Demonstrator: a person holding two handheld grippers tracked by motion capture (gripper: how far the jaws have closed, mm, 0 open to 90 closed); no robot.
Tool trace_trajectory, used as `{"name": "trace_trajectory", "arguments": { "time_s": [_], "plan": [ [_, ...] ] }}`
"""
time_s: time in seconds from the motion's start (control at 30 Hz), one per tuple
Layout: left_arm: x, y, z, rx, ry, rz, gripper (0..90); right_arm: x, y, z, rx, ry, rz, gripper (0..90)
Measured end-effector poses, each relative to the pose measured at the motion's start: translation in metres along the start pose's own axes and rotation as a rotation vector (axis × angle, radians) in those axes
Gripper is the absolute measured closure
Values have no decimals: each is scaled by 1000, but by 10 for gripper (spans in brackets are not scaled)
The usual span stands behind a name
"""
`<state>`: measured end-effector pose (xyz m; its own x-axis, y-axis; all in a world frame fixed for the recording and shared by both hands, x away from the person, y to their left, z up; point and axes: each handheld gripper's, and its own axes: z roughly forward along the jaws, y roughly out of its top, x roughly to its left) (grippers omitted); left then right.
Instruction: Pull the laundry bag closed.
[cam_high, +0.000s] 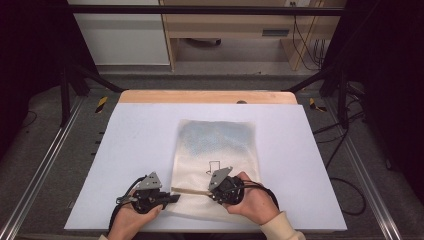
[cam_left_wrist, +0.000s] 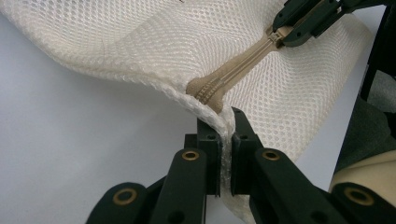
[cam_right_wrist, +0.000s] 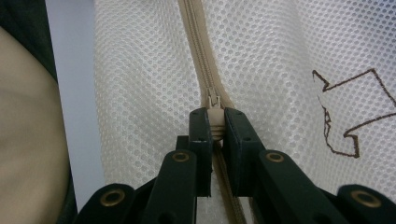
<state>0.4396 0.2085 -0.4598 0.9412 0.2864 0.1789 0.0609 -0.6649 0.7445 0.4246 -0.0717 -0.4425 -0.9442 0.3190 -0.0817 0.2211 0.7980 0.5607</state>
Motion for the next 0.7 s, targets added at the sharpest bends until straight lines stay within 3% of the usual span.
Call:
{"name": "trace_trajectory", "arguments": {
  "time_s": [0.7],
  "plan": [
    [0, 0, 4, 15, -4, 13, 855, -7, -21, -17, -26, -16, 54, 823]
  ]
}}
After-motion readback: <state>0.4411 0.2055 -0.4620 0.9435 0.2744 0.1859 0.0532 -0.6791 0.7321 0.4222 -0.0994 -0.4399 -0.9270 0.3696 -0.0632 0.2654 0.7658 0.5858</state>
